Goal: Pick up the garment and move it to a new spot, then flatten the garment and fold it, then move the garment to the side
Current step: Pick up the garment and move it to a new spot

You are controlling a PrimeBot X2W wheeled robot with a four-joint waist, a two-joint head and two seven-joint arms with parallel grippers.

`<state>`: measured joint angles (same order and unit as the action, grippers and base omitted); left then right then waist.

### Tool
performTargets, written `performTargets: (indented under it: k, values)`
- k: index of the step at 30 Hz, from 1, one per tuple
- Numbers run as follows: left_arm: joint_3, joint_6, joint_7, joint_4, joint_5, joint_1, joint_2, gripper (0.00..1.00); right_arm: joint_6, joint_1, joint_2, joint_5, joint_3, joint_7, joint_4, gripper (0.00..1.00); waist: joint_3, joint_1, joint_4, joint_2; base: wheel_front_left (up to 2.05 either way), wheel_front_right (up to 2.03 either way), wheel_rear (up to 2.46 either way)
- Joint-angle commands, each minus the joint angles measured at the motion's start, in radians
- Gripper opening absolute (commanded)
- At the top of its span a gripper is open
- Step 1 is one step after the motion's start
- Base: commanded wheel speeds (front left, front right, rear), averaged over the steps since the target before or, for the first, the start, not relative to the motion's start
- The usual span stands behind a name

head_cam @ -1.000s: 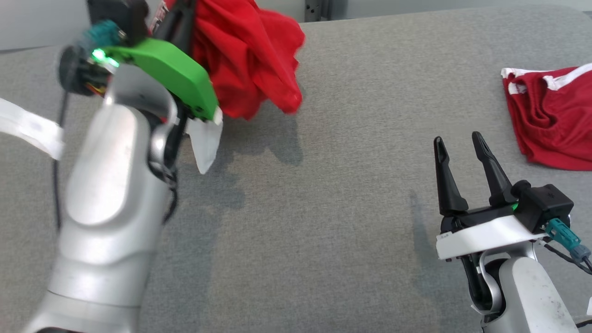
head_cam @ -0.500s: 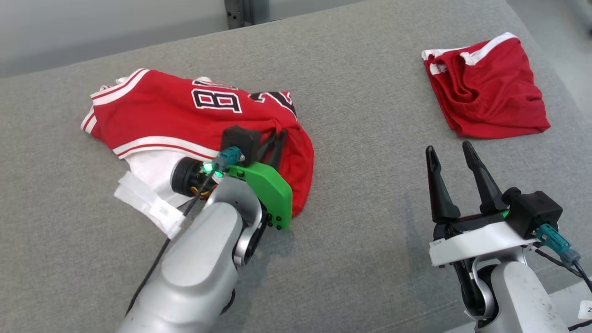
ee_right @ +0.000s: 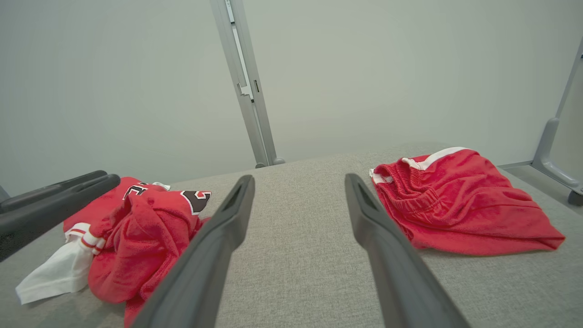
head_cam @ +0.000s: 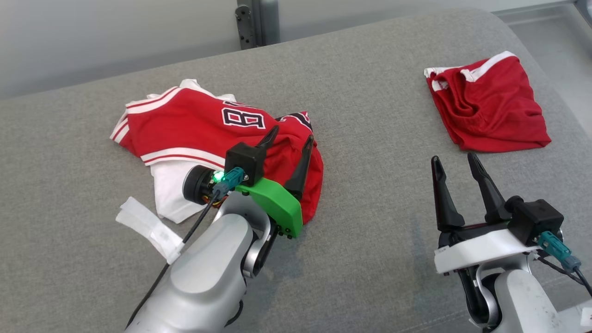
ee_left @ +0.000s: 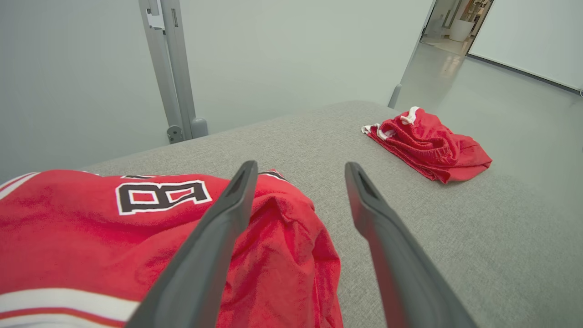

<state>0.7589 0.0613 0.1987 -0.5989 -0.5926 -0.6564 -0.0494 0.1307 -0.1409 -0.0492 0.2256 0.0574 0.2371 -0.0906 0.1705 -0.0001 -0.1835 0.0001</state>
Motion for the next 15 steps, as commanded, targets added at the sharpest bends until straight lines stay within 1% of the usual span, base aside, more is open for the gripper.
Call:
performTargets:
  k: [1,4,9,12,15]
  values:
    - [-0.005,0.003,0.013,0.009,0.001,0.003,-0.014,1.00,0.000,0.022,-0.002,-0.010,-0.004,-0.005,0.003,1.00,-0.047,0.0001,0.046,-0.0001,0.00,0.00,0.00]
    - [-0.015,0.015,0.034,0.037,0.010,0.034,-0.039,1.00,0.000,0.033,-0.002,-0.016,-0.012,-0.012,0.006,1.00,-0.074,0.0001,0.072,-0.0001,0.00,0.00,0.00]
    - [-0.041,0.053,0.056,0.111,0.017,0.122,-0.092,1.00,0.000,0.061,-0.002,-0.029,-0.023,-0.020,0.013,1.00,-0.109,0.0001,0.108,-0.0001,0.00,0.00,0.00]
    - [-0.077,0.089,0.061,0.161,-0.006,0.197,-0.114,1.00,0.000,0.078,-0.003,-0.032,-0.027,-0.019,0.017,1.00,-0.123,0.0001,0.124,-0.0001,0.00,0.00,0.00]
    - [-0.133,0.128,0.067,0.217,-0.019,0.276,-0.129,1.00,0.000,0.092,-0.003,-0.034,-0.030,-0.013,0.018,1.00,-0.135,0.0001,0.141,-0.0001,0.00,0.00,0.00]
